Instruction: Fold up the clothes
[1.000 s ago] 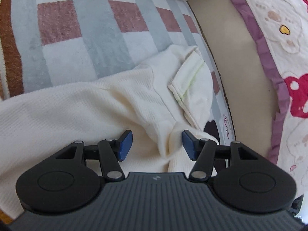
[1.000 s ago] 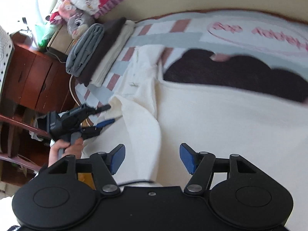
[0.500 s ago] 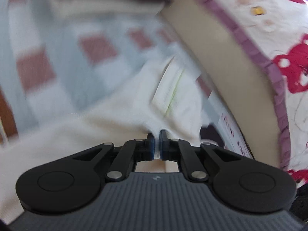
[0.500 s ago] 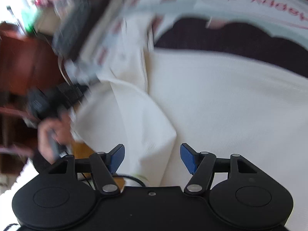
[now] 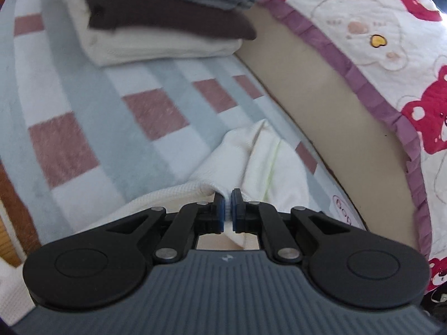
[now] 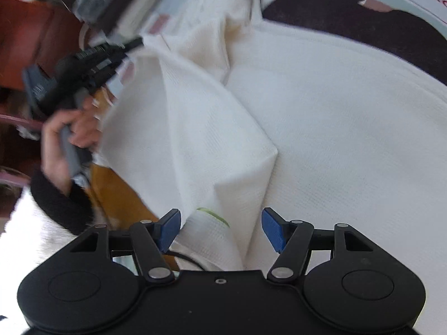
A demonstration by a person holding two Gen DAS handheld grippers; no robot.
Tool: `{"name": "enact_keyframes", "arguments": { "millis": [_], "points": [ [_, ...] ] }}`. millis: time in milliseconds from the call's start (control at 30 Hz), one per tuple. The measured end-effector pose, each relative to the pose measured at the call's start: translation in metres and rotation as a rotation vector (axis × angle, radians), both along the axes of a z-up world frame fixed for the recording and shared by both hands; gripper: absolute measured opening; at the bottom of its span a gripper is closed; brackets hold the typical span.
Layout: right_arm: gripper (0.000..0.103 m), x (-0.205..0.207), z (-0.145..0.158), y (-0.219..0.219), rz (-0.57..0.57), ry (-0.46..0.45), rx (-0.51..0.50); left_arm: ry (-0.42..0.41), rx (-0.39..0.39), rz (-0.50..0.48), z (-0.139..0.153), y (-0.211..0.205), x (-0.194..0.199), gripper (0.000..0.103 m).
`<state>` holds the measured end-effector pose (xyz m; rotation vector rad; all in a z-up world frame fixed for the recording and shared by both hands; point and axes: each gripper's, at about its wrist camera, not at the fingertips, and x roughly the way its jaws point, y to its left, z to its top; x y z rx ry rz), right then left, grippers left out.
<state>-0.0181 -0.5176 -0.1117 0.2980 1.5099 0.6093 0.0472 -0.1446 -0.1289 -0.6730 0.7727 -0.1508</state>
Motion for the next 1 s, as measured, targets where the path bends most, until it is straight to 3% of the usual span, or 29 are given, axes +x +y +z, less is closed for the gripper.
{"name": "enact_keyframes", "arguments": {
  "millis": [100, 133, 167, 200, 267, 367, 433, 533, 633, 667, 700, 833, 933, 967, 1000],
  "points": [
    [0.069, 0.005, -0.015, 0.016, 0.019, 0.007, -0.033, 0.026, -0.041, 0.018, -0.009, 0.011, 0.000, 0.005],
    [0.062, 0.006, -0.016, 0.021, 0.028, -0.015, -0.013, 0.036, -0.055, 0.029, -0.011, 0.015, 0.000, 0.005],
    [0.035, 0.007, -0.016, 0.027, 0.044, -0.037, -0.003, 0.046, -0.069, 0.040, -0.013, 0.019, 0.001, 0.005],
    [0.021, 0.008, -0.013, 0.033, 0.068, -0.065, -0.007, 0.057, -0.082, 0.052, -0.015, 0.023, 0.002, 0.006],
    [0.009, 0.012, -0.001, 0.037, 0.078, -0.133, -0.047, 0.083, -0.120, 0.073, -0.020, 0.030, 0.005, 0.006],
    [0.008, 0.012, 0.037, 0.025, 0.058, -0.291, -0.123, 0.103, -0.212, 0.023, -0.021, 0.033, 0.008, 0.005],
    [0.008, 0.004, 0.074, 0.014, 0.059, -0.457, -0.169, 0.075, -0.155, -0.041, -0.011, 0.025, 0.006, 0.005],
    [0.007, -0.022, 0.121, -0.002, 0.047, -0.692, -0.233, 0.023, -0.061, -0.056, -0.002, 0.016, 0.001, 0.005],
    [0.007, -0.050, 0.161, -0.009, 0.062, -0.935, -0.370, 0.015, -0.053, -0.027, -0.004, 0.021, -0.002, 0.005],
    [0.007, -0.055, 0.167, -0.013, 0.069, -0.961, -0.379, 0.023, -0.053, -0.024, -0.006, 0.022, -0.002, 0.005],
    [0.007, -0.058, 0.168, -0.017, 0.099, -0.947, -0.362, 0.032, -0.050, -0.023, -0.008, 0.024, -0.003, 0.005],
    [0.010, -0.045, 0.130, -0.024, 0.275, -0.726, -0.353, 0.100, 0.026, -0.065, -0.016, 0.023, -0.008, 0.005],
    [0.018, -0.020, 0.109, -0.039, 0.221, -0.559, -0.281, 0.112, 0.037, -0.051, -0.019, 0.024, -0.016, 0.005],
    [0.032, -0.014, 0.104, -0.053, 0.157, -0.516, -0.227, 0.113, 0.020, -0.041, -0.019, 0.025, -0.018, 0.005],
    [0.039, -0.008, 0.100, -0.066, 0.094, -0.472, -0.172, 0.113, 0.006, -0.031, -0.019, 0.027, -0.020, 0.005]
  ]
}}
